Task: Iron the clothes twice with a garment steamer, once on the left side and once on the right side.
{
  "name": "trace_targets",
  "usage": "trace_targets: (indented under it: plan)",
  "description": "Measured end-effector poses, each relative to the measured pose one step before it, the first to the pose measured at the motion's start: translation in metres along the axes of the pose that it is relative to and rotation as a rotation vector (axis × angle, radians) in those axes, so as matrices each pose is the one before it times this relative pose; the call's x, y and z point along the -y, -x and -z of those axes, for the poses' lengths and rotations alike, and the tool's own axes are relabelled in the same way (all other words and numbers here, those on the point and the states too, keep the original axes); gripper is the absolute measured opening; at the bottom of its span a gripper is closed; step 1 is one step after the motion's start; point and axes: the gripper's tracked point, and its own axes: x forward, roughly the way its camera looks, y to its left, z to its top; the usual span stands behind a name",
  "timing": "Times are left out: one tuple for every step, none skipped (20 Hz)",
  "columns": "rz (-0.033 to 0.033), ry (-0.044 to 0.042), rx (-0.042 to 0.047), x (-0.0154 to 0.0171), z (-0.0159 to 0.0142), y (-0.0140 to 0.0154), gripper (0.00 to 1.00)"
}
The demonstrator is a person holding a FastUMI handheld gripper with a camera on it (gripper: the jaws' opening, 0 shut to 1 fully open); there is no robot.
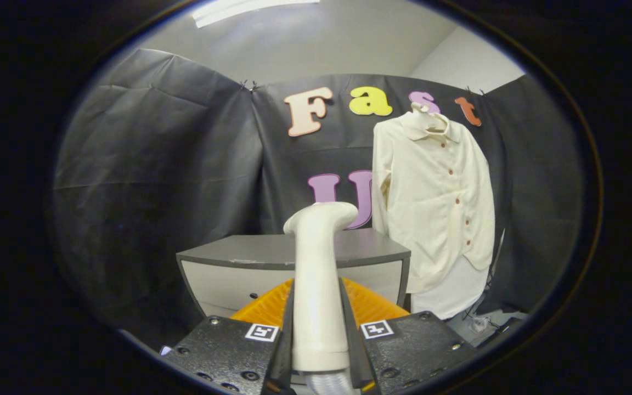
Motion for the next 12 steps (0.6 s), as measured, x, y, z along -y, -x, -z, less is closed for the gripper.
trace_targets:
  plan:
    - [0.00207,-0.00285,0.00259,0.00141,-0.00027,0.0014,0.4]
    - [0.00181,0.0017,0.00163,0.00109,-0.00013,0.00119,0.4]
    - [0.00232,-0.00265,0.00091,0.00085,-0.00062,0.00108,0.4]
    - [0.00058,-0.0012,0.00122,0.00062,-0.00019,0.0009,0.4]
    - [-0.00021,-0.00282,0.00234,-0.00043,-0.00162,-0.00003,0.4]
    - [-0.00157,-0.00285,0.00094,-0.00018,0.00026,0.00116,0.4]
    - [-0.00104,-0.00225,0.00471,-0.00099,-0.00155,0.00027,0.4]
    - [-0.00058,0.0023,-0.00064,0.00031,-0.0003,0.00049,0.4]
    - [-0.00033,-0.00132,0.00078,-0.00027,-0.00008,0.00038,0.4]
    - [-0.00294,0.00026,-0.00046,-0.00128,0.00031,0.00013,0.4]
    - [-0.00316,-0.00388,0.00267,-0.00174,-0.00109,0.0,0.4]
    - [-0.00349,0.0018,0.00049,-0.00117,-0.00039,0.00003,0.4]
